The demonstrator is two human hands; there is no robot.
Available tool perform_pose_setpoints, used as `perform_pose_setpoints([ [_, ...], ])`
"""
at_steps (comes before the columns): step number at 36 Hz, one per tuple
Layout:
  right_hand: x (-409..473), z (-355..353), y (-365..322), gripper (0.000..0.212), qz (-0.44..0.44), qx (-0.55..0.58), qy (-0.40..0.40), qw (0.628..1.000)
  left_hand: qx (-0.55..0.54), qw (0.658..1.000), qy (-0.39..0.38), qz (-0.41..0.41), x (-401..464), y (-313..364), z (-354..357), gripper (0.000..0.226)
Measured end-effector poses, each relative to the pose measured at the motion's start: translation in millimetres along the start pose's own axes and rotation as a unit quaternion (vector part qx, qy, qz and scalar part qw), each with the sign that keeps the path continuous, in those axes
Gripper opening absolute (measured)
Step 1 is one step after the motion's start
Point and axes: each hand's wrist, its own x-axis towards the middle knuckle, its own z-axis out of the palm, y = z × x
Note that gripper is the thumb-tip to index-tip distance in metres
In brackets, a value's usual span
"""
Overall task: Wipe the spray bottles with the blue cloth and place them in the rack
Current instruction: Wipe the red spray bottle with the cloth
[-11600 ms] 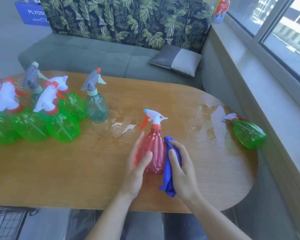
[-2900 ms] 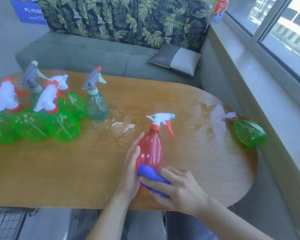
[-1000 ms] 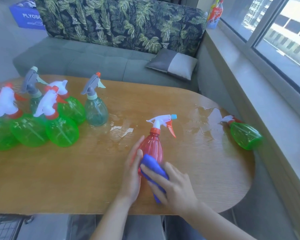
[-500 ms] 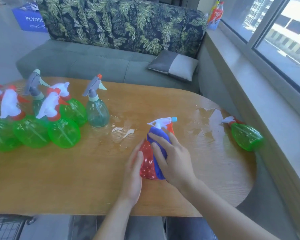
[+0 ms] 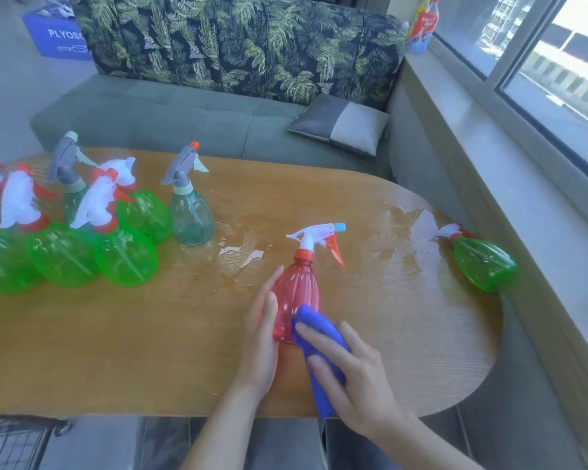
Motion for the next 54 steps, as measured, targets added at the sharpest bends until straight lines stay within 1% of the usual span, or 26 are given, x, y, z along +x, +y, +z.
perform_pose_setpoints([
  [1,2,0,-2,0.039,0.050,0.031,0.023,0.998,-0.003,1.000,-0.001,0.002,-1,1,0,0.061],
  [3,10,-1,-8,0.037,0.155,0.101,0.061,0.981,-0.007,1.000,-0.005,0.010,-4,1,-1,0.079],
  [5,22,-2,-11,0.034,0.242,0.179,0.077,0.950,0.001,1.000,-0.011,0.021,-4,0,-2,0.083],
  [7,30,-2,-12,0.033,0.293,0.227,0.077,0.926,0.016,1.000,-0.013,0.024,-2,-3,-3,0.082],
  [9,33,-1,-12,0.031,0.308,0.243,0.070,0.917,0.016,0.999,-0.018,0.023,0,-7,-3,0.080],
  [12,33,2,-14,0.030,0.312,0.252,0.066,0.913,0.003,1.000,-0.020,0.021,3,-8,-2,0.068],
  [15,31,3,-16,0.029,0.313,0.255,0.079,0.912,-0.014,1.000,-0.017,0.016,4,-8,-1,0.064],
  [20,32,-1,-17,0.030,0.301,0.253,0.100,0.914,-0.006,0.999,-0.041,-0.001,4,-7,-1,0.051],
  [24,31,-1,-23,0.036,0.275,0.232,0.099,0.928,0.003,0.999,-0.052,-0.007,3,-8,0,0.050],
  [26,30,1,-26,0.040,0.262,0.218,0.088,0.936,0.012,0.999,-0.049,-0.002,2,-6,1,0.050],
  [29,31,3,-27,0.040,0.238,0.192,0.068,0.950,0.009,0.999,-0.034,0.005,2,-5,0,0.050],
  [32,43,-4,-18,0.035,0.208,0.144,0.067,0.965,-0.002,0.999,-0.032,0.001,2,-4,0,0.046],
  [34,57,-8,-10,0.038,0.191,0.108,0.064,0.973,-0.004,0.999,-0.037,-0.008,2,-4,0,0.045],
  [40,78,-5,-3,0.044,0.143,-0.004,0.016,0.990,-0.012,0.999,-0.032,-0.013,3,-4,2,0.047],
  [42,74,-1,-6,0.040,0.100,-0.036,0.019,0.994,-0.012,0.999,-0.028,-0.008,5,-4,2,0.048],
  [45,64,4,-11,0.034,0.001,-0.088,0.029,0.996,-0.018,1.000,-0.015,-0.010,7,-5,1,0.043],
  [48,48,6,-10,0.032,-0.112,-0.143,0.006,0.983,-0.020,1.000,-0.007,-0.009,8,-6,-3,0.041],
  [50,37,3,-4,0.033,-0.177,-0.172,-0.025,0.969,-0.021,1.000,-0.013,-0.003,7,-4,-3,0.047],
  [52,30,-2,2,0.034,-0.220,-0.188,-0.044,0.956,-0.031,0.999,-0.016,-0.006,6,-1,-2,0.051],
  [54,28,-8,5,0.035,-0.228,-0.183,-0.045,0.955,-0.038,0.999,-0.013,-0.008,5,0,-1,0.049],
])
